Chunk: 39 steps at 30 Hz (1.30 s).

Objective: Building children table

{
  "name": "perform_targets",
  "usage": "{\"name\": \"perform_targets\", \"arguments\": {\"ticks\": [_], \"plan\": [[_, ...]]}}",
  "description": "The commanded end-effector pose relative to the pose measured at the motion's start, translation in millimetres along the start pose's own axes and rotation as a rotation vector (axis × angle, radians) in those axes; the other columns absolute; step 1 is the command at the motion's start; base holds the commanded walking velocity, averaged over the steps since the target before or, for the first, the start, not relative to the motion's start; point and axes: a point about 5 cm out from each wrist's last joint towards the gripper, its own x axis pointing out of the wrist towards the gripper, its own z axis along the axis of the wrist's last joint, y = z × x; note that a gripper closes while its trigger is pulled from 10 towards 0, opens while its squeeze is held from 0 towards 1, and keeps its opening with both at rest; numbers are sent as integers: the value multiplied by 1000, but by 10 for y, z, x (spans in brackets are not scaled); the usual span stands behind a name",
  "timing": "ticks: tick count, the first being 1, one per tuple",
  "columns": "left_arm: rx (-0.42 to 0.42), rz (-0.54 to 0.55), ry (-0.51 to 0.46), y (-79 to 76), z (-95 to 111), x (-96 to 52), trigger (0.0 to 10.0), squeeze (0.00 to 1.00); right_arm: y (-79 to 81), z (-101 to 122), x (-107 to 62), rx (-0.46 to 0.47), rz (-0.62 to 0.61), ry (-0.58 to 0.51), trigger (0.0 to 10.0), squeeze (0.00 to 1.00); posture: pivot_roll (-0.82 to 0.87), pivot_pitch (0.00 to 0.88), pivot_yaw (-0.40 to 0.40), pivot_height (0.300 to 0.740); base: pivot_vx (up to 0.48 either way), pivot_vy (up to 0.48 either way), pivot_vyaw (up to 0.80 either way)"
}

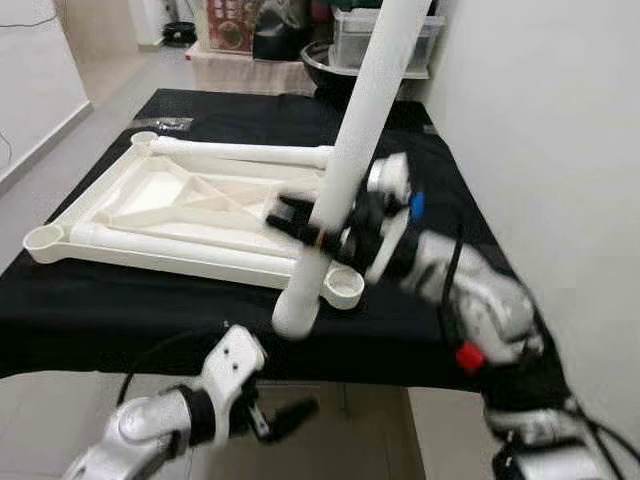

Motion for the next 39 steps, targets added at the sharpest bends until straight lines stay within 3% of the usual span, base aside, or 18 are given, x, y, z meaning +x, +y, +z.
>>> {"name": "perform_targets", "arguments": {"ticks": [1,3,10,15,20,23,27,39], "plan": [[-34,-19,-10,-125,4,25,10000,0,-188,48,-32,-29,-85,-24,0,0,99,122,-73,740,0,0,0],[-57,-43,-41,-348,45,70,10000,0,-393,141,8,-74,-155,-38,0,0,107,153,-80,740,0,0,0],[-46,-46,-70,-509,93,99,10000,0,-542,241,55,-137,-159,-16,0,0,115,200,-86,740,0,0,0],[-44,-42,-57,-634,104,11,10000,0,-668,338,58,-168,-100,18,0,0,131,237,-88,740,0,0,0],[-52,-40,-35,-712,103,-83,10000,0,-733,338,-65,-178,20,135,0,0,152,253,-76,740,0,0,0],[-56,-38,-32,-722,101,-95,10000,0,-738,350,-74,-178,32,139,0,0,152,253,-76,740,0,0,0],[-66,-26,-20,-727,86,-134,10000,0,-708,406,-124,-129,141,147,0,0,160,248,-70,740,0,0,0],[-73,-23,4,-765,66,-173,10000,0,-727,441,-182,-108,224,133,0,0,168,228,-64,740,0,0,0]]}}
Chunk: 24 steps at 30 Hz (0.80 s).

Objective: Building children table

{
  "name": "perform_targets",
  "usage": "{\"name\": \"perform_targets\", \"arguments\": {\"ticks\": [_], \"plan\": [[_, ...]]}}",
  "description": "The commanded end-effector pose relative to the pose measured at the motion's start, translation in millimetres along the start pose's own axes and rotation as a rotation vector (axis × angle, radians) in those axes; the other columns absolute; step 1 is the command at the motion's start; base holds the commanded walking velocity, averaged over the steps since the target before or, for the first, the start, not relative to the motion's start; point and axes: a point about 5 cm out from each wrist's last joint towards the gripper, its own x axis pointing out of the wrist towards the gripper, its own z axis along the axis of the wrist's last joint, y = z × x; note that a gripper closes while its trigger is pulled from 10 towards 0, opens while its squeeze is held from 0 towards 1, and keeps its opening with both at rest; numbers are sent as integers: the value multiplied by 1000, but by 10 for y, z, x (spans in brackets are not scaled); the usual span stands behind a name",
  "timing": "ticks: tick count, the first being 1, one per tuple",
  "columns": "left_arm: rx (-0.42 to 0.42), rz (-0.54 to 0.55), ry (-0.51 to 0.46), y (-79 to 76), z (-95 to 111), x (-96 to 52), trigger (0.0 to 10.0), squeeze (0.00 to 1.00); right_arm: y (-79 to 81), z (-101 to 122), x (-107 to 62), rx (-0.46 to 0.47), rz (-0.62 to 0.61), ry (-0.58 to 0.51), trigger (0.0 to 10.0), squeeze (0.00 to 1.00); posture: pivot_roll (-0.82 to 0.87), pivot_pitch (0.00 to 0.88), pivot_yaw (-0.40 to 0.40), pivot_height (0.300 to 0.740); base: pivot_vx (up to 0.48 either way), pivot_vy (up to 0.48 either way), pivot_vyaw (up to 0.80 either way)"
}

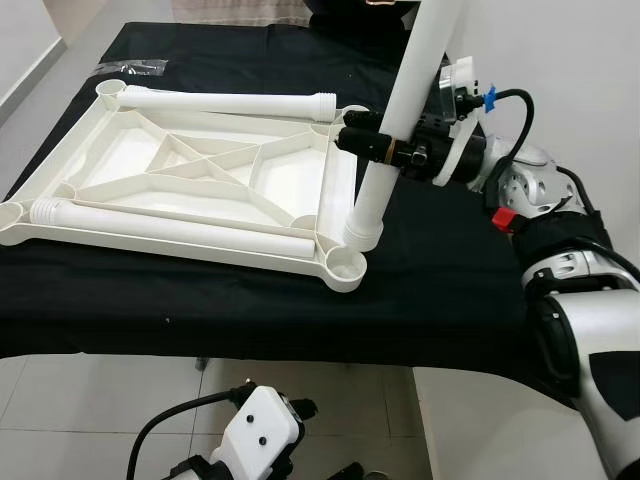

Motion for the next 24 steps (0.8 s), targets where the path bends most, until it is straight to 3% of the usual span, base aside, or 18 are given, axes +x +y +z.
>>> {"name": "perform_targets", "arguments": {"ticks": [1,14,24], "plan": [[-10,-11,17,-35,-16,-21,10000,0,-2,54,-22,-22,22,-2,0,0,168,228,-64,740,0,0,0],[-16,-10,16,-9,-19,-4,10000,0,114,-78,7,-3,179,47,0,0,165,220,-57,740,0,0,0],[-14,-18,20,18,-21,10,10000,0,224,-133,179,-21,275,42,0,0,166,225,-55,740,0,0,0]]}}
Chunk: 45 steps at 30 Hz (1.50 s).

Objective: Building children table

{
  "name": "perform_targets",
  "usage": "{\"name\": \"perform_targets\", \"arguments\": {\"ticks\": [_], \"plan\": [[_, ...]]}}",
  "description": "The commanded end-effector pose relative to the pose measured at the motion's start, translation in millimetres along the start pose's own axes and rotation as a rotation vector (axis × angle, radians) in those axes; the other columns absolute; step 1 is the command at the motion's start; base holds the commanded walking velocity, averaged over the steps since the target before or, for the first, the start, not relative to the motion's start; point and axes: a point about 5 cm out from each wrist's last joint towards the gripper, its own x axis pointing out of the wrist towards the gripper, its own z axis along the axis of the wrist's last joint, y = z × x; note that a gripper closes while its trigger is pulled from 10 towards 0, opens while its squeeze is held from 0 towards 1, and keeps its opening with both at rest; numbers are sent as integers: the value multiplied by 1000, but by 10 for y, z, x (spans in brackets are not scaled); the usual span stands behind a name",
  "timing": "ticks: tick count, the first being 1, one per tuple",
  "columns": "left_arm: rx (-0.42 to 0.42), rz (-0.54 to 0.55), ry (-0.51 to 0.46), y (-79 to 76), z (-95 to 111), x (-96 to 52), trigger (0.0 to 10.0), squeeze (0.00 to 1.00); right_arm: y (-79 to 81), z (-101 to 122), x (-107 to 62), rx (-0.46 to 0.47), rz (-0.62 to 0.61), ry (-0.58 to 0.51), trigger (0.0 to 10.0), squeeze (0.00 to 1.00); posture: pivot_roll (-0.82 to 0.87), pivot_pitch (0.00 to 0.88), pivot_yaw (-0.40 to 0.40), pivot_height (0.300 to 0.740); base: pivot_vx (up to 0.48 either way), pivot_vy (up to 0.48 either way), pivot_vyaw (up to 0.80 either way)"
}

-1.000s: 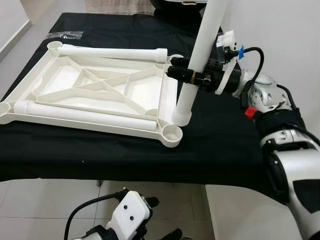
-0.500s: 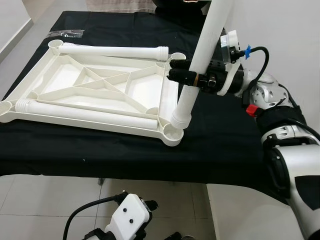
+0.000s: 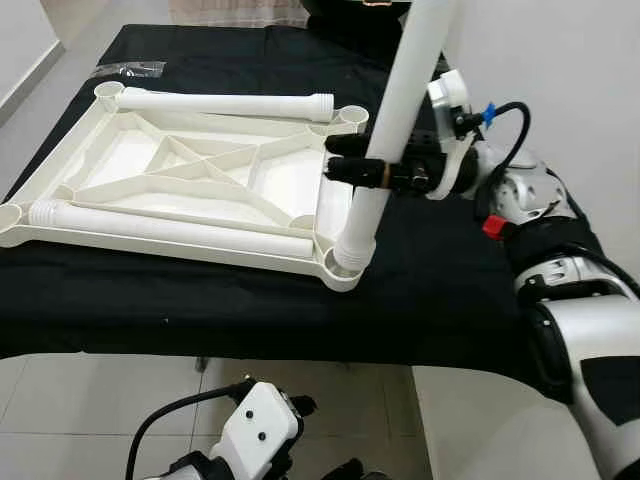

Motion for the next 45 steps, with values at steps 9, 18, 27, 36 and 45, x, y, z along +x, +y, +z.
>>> {"name": "perform_targets", "arguments": {"ticks": [9,18,27,36,45], "plan": [[-14,-13,32,-3,-64,10,10000,0,87,-218,102,19,81,72,0,0,166,222,-60,740,0,0,0],[-9,-13,30,-4,-62,9,10000,0,55,-260,-45,37,30,128,0,0,158,223,-60,740,0,0,0],[-6,-16,31,-13,-63,6,10000,0,57,-283,-122,41,27,166,0,0,157,226,-61,740,0,0,0],[-9,-15,30,-5,-62,18,10000,0,142,-325,30,36,108,113,0,0,157,224,-60,740,0,0,0],[-4,-9,24,6,-58,31,10000,0,158,-442,156,57,-14,45,0,0,152,217,-63,740,0,0,0]]}}
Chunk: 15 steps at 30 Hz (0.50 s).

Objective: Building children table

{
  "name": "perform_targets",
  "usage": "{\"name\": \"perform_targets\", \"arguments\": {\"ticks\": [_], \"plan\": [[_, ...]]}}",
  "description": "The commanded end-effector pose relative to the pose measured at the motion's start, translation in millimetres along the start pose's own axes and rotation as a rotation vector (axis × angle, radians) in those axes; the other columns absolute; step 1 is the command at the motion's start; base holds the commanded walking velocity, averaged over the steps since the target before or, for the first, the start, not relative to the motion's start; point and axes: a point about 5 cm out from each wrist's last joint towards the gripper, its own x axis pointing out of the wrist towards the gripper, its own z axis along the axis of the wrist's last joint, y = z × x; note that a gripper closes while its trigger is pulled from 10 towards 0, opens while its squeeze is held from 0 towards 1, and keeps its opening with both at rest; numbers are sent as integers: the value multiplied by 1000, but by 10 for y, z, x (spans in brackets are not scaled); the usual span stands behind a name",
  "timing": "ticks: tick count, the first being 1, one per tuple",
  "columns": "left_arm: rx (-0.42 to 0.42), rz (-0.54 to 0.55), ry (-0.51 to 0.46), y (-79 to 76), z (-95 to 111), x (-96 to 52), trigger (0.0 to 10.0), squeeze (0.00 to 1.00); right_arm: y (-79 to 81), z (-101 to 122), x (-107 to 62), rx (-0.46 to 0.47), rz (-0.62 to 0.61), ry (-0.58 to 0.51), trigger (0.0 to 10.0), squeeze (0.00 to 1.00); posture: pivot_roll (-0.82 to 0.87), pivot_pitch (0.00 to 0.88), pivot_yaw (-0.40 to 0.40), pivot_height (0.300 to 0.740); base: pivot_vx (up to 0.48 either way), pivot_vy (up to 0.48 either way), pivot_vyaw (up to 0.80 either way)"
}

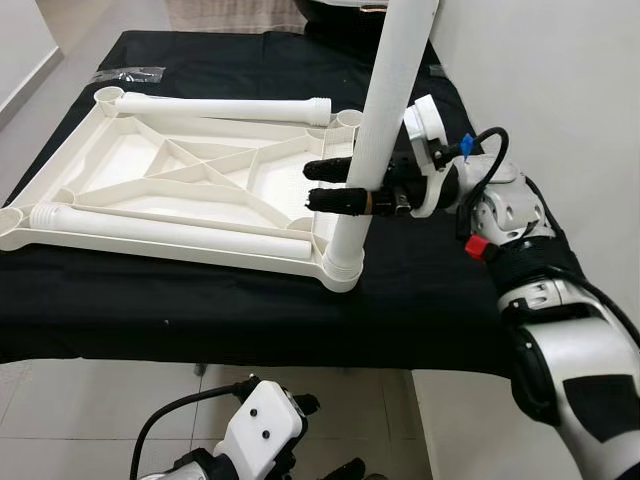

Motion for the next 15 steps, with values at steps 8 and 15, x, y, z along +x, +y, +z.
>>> {"name": "perform_targets", "arguments": {"ticks": [8,15], "plan": [[-9,4,15,2,-52,22,10000,0,3,-328,3,114,-160,44,0,0,144,213,-67,740,0,0,0],[-11,13,9,5,-45,25,10000,0,23,-329,9,94,-183,43,0,0,143,211,-70,740,0,0,0]]}}
